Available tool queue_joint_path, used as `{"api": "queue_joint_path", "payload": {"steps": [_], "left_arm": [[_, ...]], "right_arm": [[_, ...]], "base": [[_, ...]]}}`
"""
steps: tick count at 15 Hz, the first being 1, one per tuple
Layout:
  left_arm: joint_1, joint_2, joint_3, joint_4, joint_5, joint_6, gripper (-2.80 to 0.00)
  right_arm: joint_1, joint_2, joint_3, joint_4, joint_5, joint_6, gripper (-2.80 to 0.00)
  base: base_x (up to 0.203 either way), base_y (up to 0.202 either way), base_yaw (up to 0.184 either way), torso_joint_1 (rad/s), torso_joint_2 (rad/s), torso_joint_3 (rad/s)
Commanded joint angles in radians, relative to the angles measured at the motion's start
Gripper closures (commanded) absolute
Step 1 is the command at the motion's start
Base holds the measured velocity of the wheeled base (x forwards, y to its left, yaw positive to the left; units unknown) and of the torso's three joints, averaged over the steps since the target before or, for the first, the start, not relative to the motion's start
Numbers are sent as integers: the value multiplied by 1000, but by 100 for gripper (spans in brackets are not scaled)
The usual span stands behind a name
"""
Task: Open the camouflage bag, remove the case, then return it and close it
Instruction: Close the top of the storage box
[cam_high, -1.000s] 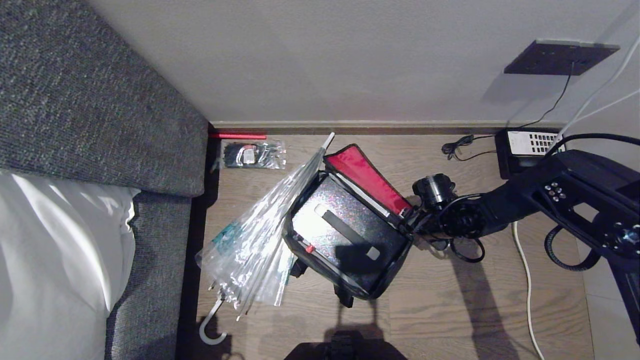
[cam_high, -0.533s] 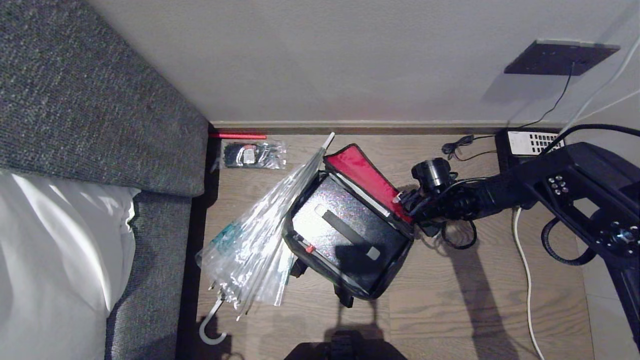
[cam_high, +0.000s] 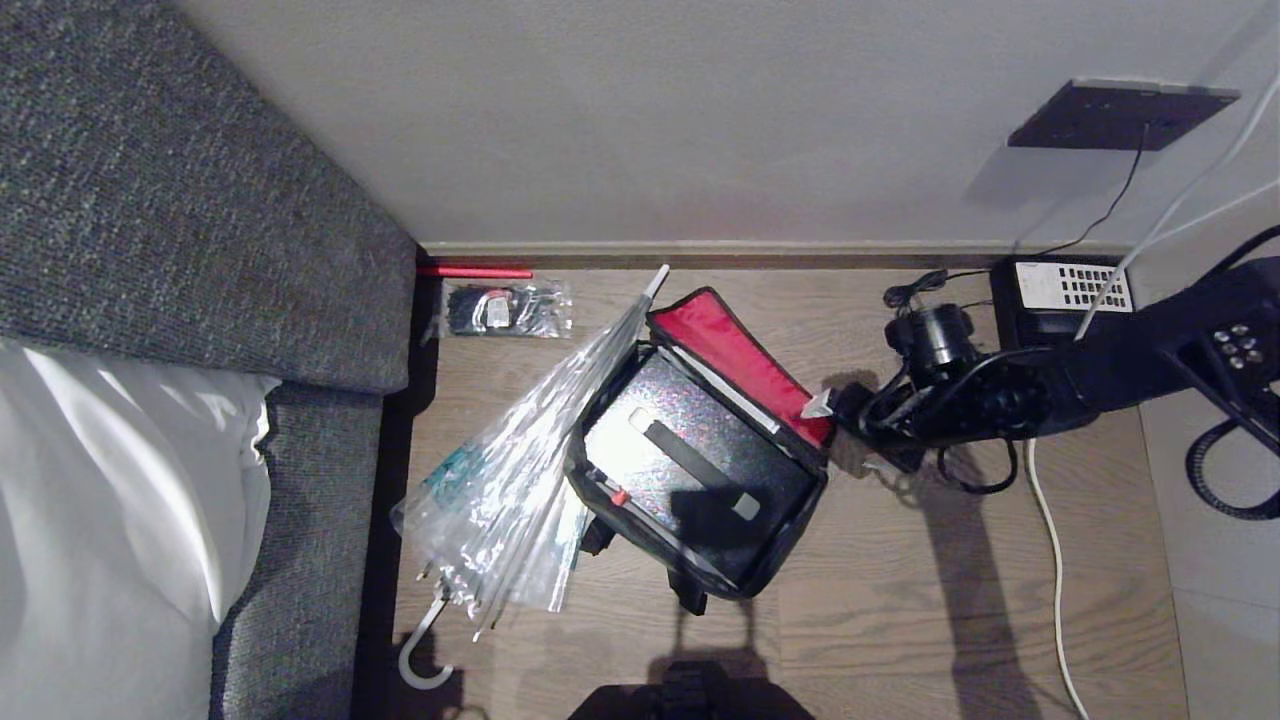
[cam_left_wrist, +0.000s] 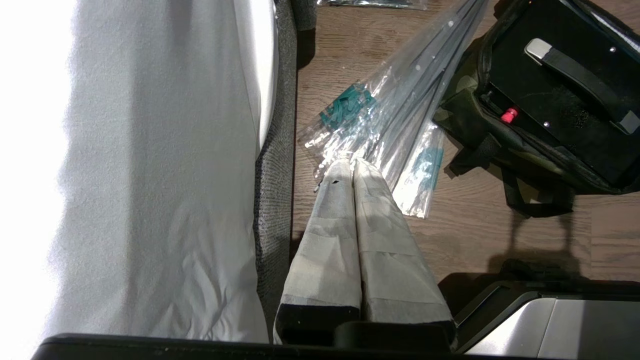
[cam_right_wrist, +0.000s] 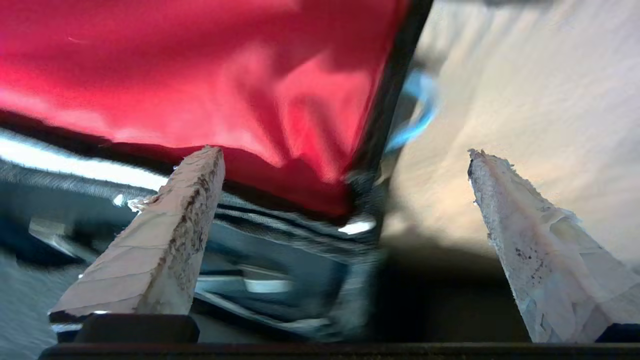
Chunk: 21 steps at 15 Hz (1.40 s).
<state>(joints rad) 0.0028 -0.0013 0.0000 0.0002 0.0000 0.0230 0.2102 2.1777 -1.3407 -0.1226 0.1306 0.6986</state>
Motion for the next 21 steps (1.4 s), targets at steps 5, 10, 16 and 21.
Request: {"api": "queue_joint_path", "payload": {"steps": [5,10,16,21], "left_arm": [[0,0,0,0,0,0,0],[0,0,0,0,0,0,0],[0,0,0,0,0,0,0],[0,0,0,0,0,0,0]], "right_arm": [[-37,-74,107,10,22,-67,-280],[-36,-124,98,164,-59,47,-280],[-5,-138,105,72,25,255,-280],[24,-28,91,-89,-29,260,-280]], "base": [[0,0,0,0,0,0],[0,0,0,0,0,0],[0,0,0,0,0,0],[0,0,0,0,0,0]]}}
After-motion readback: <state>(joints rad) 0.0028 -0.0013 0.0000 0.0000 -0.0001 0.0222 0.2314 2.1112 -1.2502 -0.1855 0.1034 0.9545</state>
